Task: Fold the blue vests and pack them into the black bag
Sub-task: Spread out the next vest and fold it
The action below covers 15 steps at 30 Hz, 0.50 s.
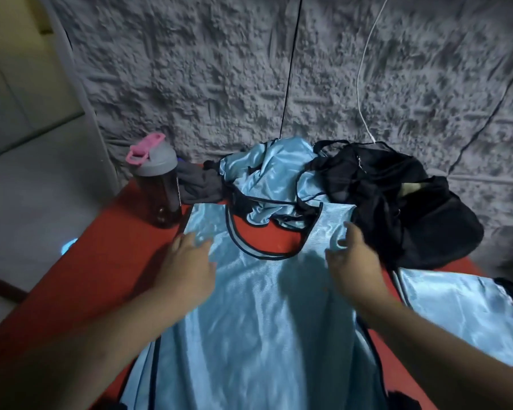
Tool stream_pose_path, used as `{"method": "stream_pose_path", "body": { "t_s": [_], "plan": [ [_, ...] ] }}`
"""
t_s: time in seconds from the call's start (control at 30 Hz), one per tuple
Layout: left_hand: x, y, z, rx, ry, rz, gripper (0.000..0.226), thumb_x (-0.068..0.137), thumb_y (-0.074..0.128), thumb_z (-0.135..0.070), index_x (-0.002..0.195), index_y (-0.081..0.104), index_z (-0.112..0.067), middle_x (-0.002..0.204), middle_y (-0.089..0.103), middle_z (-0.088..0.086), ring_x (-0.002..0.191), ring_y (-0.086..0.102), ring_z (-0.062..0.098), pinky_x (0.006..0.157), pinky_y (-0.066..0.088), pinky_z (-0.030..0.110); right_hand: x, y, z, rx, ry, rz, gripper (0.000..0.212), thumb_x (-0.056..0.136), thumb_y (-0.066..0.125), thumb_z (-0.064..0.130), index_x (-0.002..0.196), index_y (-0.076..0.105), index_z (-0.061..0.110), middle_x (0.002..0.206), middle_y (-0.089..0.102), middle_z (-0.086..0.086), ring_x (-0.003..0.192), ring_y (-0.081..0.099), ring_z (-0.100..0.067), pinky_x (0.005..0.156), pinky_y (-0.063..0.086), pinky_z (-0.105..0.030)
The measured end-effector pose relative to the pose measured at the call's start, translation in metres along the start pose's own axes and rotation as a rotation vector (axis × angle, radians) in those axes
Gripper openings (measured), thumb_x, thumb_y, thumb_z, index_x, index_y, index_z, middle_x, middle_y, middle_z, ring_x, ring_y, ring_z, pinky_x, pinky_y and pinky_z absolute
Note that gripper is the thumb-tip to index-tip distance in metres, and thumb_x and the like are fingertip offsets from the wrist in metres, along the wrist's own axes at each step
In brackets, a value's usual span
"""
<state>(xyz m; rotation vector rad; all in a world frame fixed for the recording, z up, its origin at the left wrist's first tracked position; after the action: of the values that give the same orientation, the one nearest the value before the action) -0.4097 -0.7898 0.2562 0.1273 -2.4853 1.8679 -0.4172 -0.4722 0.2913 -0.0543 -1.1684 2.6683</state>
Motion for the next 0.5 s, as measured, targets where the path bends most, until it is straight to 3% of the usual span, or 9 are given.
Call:
{"method": "stream_pose_path", "body": {
  "t_s": [0.1, 0.2, 0.27, 0.43, 0.5],
  "plan": [
    [-0.067, 0.013, -0.020, 0.142, -0.049, 0.104, 0.065, 0.101, 0.039, -0.048, 0.159, 0.020, -0.025, 0.164, 0.015, 0.015, 0.152, 0.010, 0.034, 0.122, 0.018, 0.049, -0.068, 0.030, -0.002, -0.267, -0.092, 0.229, 0.067, 0.098, 0.051, 0.042, 0.156, 0.027, 0.019, 0.156, 0.042, -0.005, 0.139, 0.045, -0.027, 0.111, 0.039, -0.036],
    [-0.111, 0.026, -0.026, 0.219, -0.063, 0.208, 0.067, 0.100, 0.022, -0.053, 0.160, 0.000, -0.030, 0.167, -0.001, 0.011, 0.154, -0.004, 0.034, 0.122, 0.010, 0.055, -0.113, 0.048, -0.018, -0.534, -0.170, 0.364, 0.081, 0.090, 0.019, 0.064, 0.158, 0.017, 0.021, 0.164, 0.021, 0.000, 0.154, 0.015, -0.020, 0.123, 0.020, -0.039],
    [-0.125, 0.034, -0.022, 0.191, -0.078, 0.243, 0.068, 0.100, 0.017, -0.055, 0.160, -0.006, -0.032, 0.168, -0.007, 0.007, 0.154, -0.010, 0.031, 0.123, 0.006, 0.055, -0.125, 0.050, -0.035, -0.563, -0.161, 0.377, 0.073, 0.097, 0.023, 0.062, 0.159, 0.009, 0.025, 0.166, 0.011, 0.005, 0.156, 0.000, -0.016, 0.125, 0.012, -0.046],
    [-0.129, 0.051, 0.001, 0.185, -0.059, 0.255, 0.086, 0.078, -0.015, -0.071, 0.156, -0.020, -0.036, 0.166, -0.023, -0.003, 0.152, -0.024, 0.022, 0.123, -0.009, 0.050, -0.126, 0.031, -0.071, -0.538, -0.039, 0.246, 0.069, 0.091, 0.012, 0.071, 0.152, 0.013, 0.037, 0.167, 0.009, 0.010, 0.154, 0.010, -0.024, 0.121, 0.016, -0.050],
    [-0.123, 0.046, 0.007, 0.174, -0.068, 0.220, 0.081, 0.087, -0.008, -0.073, 0.156, -0.023, -0.034, 0.166, -0.022, 0.000, 0.152, -0.023, 0.021, 0.124, -0.009, 0.048, -0.126, 0.025, -0.074, -0.490, 0.001, 0.224, 0.067, 0.096, 0.020, 0.068, 0.154, 0.013, 0.036, 0.167, 0.011, 0.005, 0.153, 0.015, -0.025, 0.121, 0.019, -0.049]
  ]
}}
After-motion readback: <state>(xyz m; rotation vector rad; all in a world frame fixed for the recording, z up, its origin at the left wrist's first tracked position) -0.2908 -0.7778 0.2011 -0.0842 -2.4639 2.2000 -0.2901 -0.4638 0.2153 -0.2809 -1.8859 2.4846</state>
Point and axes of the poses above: each hand's wrist, its own x-axis towards the middle knuckle, its own y-axis out of the palm, z = x × y, the point moved 10 cm from there along x, towards the middle knuckle
